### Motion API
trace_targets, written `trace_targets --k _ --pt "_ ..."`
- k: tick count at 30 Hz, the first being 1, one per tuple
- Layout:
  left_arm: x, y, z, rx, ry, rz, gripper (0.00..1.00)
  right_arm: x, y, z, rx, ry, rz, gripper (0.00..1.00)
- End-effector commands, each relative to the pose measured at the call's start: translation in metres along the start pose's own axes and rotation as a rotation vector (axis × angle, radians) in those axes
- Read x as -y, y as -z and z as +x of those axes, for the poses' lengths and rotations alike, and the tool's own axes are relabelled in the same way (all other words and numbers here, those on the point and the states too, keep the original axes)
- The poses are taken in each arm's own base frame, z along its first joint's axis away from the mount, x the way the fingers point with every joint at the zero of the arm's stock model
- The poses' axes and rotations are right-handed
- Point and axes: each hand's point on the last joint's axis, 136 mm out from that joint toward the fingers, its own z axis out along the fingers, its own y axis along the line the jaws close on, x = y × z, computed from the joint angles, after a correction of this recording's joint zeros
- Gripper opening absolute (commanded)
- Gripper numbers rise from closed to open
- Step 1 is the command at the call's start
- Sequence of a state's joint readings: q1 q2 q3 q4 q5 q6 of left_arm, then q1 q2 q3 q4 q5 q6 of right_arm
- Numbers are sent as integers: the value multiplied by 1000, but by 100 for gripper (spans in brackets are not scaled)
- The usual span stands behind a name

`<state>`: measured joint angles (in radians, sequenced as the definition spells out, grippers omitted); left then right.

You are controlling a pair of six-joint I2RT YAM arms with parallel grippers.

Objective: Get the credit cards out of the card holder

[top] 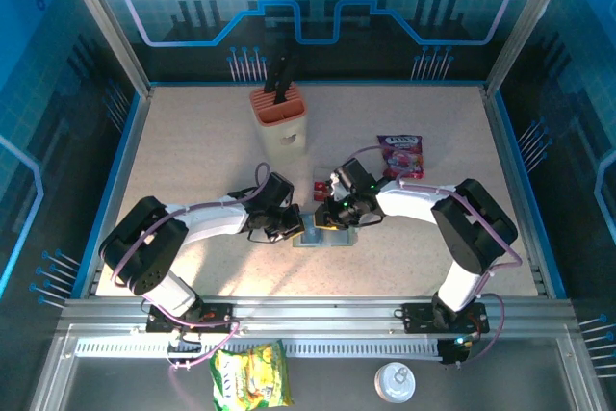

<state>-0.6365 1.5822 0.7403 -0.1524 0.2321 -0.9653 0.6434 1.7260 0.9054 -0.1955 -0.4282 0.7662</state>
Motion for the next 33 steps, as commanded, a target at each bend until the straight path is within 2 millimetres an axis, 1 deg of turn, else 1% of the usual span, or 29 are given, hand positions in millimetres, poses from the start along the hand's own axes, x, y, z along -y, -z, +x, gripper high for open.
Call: trace_targets --k 1,9,12,16,21,25,28,30,33 --pt "-8 0 -3 3 -1 -45 0 -8 -6 0 -18 31 -21 24" --pt "-6 2 -2 5 -3 -39 0 -4 -12 2 -32 23 -19 20" --pt "-5 3 -2 7 -3 -37 0 -3 -14 3 -36 21 -20 16" --pt "-5 4 -2 8 -4 -34 0 -1 -16 4 -45 14 -18 16" --pt "-3 4 -3 8 -7 -30 0 3 -18 5 -51 9 -3 19" --pt "-1 9 -5 21 -17 -32 0 6 -17 6 -57 11 24 22" --pt "-5 13 -8 40 -31 -67 0 6 -13 5 -53 24 42 23" --pt "-11 13 -9 46 -38 -106 0 6 -12 4 -53 30 47 23" --pt "-15 9 -8 30 -39 -118 0 6 -11 4 -51 32 56 23"
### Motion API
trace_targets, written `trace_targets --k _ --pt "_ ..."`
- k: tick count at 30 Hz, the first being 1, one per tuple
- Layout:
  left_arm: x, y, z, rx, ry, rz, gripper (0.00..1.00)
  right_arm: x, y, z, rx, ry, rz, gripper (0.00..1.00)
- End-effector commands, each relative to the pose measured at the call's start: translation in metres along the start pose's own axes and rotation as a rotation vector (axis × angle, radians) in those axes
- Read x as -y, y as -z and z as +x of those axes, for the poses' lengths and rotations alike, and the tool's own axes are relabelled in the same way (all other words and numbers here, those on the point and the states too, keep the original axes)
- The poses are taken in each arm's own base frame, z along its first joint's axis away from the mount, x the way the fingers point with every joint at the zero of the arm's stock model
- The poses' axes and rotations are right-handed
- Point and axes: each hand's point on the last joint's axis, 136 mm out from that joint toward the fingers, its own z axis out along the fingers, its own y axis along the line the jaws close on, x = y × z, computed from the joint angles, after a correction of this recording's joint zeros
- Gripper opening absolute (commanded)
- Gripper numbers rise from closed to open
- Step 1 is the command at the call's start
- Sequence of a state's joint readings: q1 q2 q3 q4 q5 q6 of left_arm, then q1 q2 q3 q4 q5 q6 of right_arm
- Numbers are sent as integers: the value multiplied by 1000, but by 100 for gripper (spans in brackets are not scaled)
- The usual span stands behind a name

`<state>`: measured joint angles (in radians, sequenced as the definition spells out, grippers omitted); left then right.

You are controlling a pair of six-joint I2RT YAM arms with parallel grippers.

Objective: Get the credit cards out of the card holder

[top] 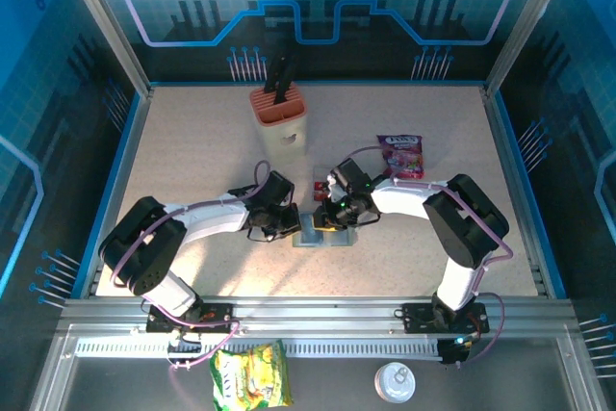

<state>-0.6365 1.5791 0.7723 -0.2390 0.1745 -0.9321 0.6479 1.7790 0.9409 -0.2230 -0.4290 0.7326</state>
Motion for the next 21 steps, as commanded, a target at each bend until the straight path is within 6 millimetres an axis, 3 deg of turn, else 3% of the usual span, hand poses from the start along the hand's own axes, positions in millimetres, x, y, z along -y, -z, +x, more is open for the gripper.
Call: trace_targets --k 1,8,21 --pt "-7 2 -2 0 -18 -42 0 3 -1 4 -20 17 36 23" --pt "-8 -5 1 -16 0 -28 0 5 1 6 -23 19 52 23" --pt "-2 3 0 -5 -8 -13 0 3 11 4 -3 41 75 25"
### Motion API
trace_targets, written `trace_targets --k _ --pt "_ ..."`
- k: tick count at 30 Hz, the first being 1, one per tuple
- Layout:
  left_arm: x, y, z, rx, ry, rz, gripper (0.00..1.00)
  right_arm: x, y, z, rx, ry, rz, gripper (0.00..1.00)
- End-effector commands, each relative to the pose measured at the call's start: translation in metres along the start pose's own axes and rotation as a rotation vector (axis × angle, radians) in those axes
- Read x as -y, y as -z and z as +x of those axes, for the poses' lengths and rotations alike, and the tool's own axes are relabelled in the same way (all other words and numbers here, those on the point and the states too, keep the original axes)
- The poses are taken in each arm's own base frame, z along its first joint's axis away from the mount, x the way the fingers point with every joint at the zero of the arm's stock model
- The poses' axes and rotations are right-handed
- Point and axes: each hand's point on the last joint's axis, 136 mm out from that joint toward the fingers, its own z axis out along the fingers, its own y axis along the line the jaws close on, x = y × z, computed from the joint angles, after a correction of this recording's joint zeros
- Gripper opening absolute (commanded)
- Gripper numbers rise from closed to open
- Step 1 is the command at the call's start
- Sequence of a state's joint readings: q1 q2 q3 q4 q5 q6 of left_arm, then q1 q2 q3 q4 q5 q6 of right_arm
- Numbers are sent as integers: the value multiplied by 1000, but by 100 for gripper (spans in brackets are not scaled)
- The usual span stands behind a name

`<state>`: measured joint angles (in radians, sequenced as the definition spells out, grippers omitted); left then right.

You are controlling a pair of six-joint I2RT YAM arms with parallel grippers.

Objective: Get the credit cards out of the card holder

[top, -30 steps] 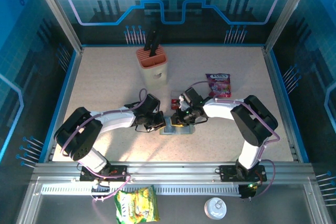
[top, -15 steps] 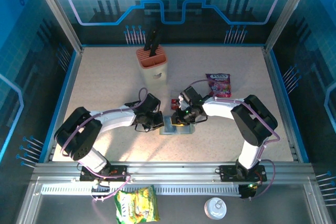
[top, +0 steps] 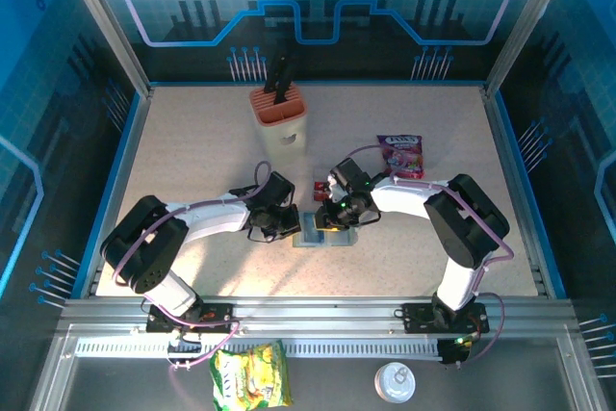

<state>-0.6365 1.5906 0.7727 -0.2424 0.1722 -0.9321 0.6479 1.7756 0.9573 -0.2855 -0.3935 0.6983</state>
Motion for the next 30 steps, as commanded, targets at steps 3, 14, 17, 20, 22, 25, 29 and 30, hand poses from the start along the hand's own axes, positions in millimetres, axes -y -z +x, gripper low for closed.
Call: trace_targets --k 3,14,17,20,22,25,29,30 --pt "4 9 -2 10 -13 6 0 -4 9 2 8 33 26 25" --pt "29 23 -6 22 -36 85 0 -8 18 0 35 44 21 25" --pt "36 20 -4 7 -46 99 0 -10 19 -1 41 42 12 25" --pt "38 12 -3 -9 -44 104 0 -12 18 0 36 38 -3 25" --pt "35 9 -3 -12 -42 89 0 -14 16 0 30 33 -22 25" --pt "27 4 -2 -17 -37 63 0 -18 13 1 22 26 -55 26" --pt "17 -2 1 -30 -38 29 0 -19 9 2 14 15 -73 26" --pt "14 -3 2 -33 -37 20 0 -19 8 3 8 15 -75 26"
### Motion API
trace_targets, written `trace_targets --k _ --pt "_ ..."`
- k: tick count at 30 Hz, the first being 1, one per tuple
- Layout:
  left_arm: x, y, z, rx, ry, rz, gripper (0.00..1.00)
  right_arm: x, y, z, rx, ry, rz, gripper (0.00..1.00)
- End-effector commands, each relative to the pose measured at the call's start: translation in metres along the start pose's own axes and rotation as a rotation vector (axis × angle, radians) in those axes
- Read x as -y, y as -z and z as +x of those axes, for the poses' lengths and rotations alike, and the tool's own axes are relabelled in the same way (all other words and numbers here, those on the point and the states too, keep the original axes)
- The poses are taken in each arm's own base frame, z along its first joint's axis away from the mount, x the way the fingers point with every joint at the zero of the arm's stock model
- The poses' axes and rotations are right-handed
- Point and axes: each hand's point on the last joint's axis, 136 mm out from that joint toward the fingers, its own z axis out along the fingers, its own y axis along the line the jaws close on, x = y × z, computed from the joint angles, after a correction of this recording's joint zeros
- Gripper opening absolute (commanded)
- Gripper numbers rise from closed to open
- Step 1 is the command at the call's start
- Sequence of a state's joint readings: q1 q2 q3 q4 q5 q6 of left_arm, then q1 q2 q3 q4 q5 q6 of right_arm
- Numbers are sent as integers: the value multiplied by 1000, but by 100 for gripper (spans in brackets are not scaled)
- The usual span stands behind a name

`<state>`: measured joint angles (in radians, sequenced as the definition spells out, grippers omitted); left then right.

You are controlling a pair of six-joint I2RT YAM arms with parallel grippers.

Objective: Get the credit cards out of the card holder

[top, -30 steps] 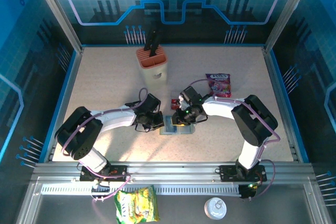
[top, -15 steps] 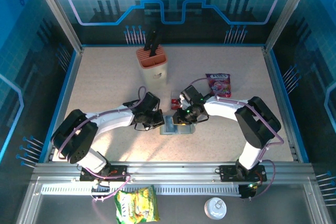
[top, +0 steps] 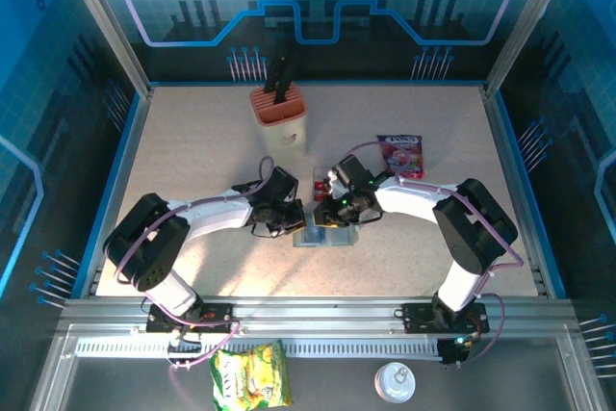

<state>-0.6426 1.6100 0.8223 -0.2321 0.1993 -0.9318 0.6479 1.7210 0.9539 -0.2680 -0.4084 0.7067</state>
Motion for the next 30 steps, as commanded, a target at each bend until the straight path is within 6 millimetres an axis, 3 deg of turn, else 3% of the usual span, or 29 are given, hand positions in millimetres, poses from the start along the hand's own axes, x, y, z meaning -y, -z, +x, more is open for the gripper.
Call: trace_targets --k 1,17,24,30 --pt "-10 -6 8 -33 -19 -35 0 -4 -6 8 -33 -12 -33 26" --pt "-18 -5 9 -27 -14 -64 0 12 -19 16 -76 -34 6 28" --pt "-18 -2 8 -21 -16 -65 0 25 -14 17 -73 -19 94 28" --pt "-17 -2 9 -21 -14 -61 0 21 -9 14 -64 -4 92 28"
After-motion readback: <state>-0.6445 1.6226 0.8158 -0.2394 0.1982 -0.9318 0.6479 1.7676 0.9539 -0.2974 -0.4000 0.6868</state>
